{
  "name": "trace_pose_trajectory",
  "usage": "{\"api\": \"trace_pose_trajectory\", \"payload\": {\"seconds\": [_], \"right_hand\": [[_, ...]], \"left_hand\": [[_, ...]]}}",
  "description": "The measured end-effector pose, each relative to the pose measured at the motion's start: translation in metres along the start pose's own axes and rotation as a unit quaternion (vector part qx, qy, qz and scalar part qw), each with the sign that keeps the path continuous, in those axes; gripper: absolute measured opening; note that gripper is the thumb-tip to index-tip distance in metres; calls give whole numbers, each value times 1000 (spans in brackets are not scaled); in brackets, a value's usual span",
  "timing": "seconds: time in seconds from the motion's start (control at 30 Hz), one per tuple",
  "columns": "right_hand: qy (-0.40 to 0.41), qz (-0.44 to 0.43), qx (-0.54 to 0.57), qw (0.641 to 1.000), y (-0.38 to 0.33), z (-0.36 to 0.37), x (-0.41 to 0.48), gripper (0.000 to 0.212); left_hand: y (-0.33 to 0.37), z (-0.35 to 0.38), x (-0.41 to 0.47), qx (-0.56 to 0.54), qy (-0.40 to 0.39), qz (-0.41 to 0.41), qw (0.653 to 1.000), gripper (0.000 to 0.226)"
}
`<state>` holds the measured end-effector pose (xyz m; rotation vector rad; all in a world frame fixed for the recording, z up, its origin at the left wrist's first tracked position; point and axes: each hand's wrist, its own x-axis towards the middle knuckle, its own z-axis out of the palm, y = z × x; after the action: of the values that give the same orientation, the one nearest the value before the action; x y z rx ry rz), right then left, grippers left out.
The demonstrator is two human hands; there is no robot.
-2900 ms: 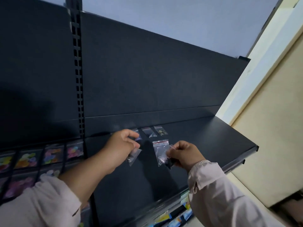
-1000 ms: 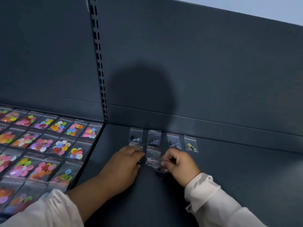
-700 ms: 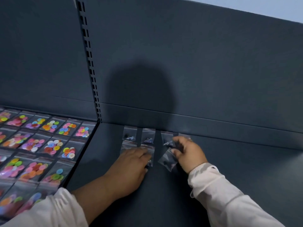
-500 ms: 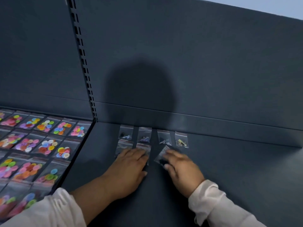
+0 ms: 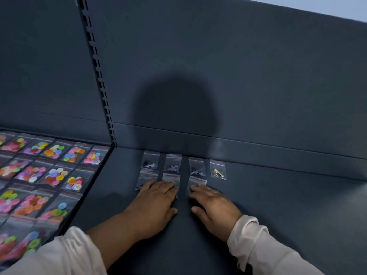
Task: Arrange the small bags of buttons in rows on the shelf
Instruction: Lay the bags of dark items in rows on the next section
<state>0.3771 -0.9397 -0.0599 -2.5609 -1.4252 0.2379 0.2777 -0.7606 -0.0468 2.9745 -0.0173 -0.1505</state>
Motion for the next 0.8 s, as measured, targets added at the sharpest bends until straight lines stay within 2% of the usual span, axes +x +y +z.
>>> {"api": "trace_pose_trajectory", "payload": {"seconds": [0.27,0.4,0.47,0.57,0.7,0.8], "right_hand": [[27,3,32,999,-2,3,0,60],[79,27,53,995,-1,-1,2,65],[77,51,30,995,2,-6,9,74],[49,89,-17,995,7,-13,22,84],[0,110,-33,993,10,-17,37,71],[-9,110,-39,993,10,-15,42,77]], "left_hand": [[1,-1,0,-19,16,4,1000,62],[0,-7,4,-23,91,13,995,59],[-1,-13,10,-12,107,0,994,61],[-5,-16,24,-5,63,-34,997,64],[-5,-21,40,7,16,-51,999,65],[-5,-19,48,12,-6,-50,999,66]]}}
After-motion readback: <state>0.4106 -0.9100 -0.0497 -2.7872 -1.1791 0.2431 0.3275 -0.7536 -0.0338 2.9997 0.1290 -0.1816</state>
